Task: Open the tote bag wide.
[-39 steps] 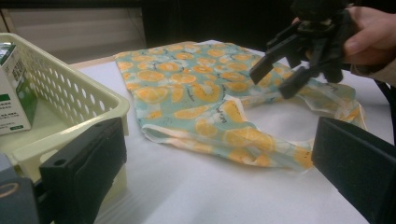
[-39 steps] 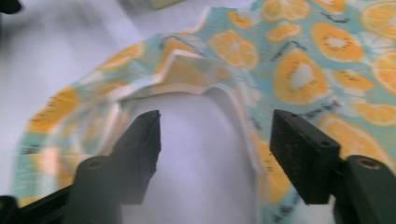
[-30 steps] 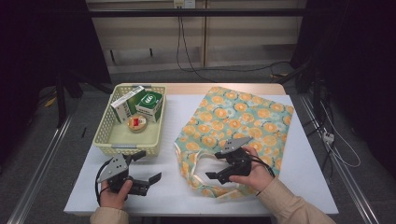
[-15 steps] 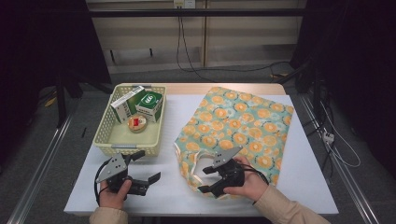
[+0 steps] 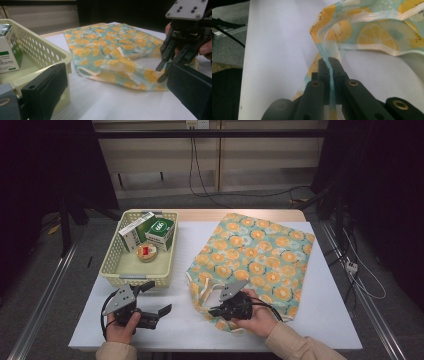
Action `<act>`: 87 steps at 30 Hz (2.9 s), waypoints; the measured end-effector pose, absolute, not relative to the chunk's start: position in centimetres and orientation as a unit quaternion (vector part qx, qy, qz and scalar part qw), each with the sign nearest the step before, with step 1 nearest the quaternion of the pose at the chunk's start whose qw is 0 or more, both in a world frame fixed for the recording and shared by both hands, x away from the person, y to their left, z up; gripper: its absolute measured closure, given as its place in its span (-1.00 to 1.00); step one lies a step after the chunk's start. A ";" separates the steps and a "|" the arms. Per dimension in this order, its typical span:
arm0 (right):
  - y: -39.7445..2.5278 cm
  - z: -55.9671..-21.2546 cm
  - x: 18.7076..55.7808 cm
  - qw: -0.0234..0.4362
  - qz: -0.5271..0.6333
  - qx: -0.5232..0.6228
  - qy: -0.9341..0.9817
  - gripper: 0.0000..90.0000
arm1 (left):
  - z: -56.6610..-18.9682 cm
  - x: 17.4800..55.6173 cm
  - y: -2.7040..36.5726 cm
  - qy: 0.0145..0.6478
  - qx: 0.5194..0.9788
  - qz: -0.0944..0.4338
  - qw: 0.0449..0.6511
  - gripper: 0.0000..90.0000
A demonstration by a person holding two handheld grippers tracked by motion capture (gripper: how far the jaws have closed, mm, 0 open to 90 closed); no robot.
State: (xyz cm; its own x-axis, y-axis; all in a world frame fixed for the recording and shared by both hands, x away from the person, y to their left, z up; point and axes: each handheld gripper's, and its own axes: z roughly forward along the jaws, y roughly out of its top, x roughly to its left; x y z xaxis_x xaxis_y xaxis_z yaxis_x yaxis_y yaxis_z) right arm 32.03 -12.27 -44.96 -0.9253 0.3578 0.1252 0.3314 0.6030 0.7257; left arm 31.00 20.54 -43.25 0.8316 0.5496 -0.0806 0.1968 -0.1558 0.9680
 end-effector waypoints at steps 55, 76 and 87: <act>-22.0 -42.6 46.1 0.070 0.411 0.398 0.817 0.81 | -43.6 31.1 21.0 0.255 0.745 0.142 0.600 -0.93; -19.8 -41.7 40.3 0.078 0.418 0.317 0.848 0.32 | -43.5 31.0 20.8 0.254 0.745 0.144 0.600 -0.94; -18.9 -45.2 38.6 0.045 0.365 0.311 0.876 0.58 | -43.5 31.0 20.7 0.254 0.746 0.140 0.599 -0.93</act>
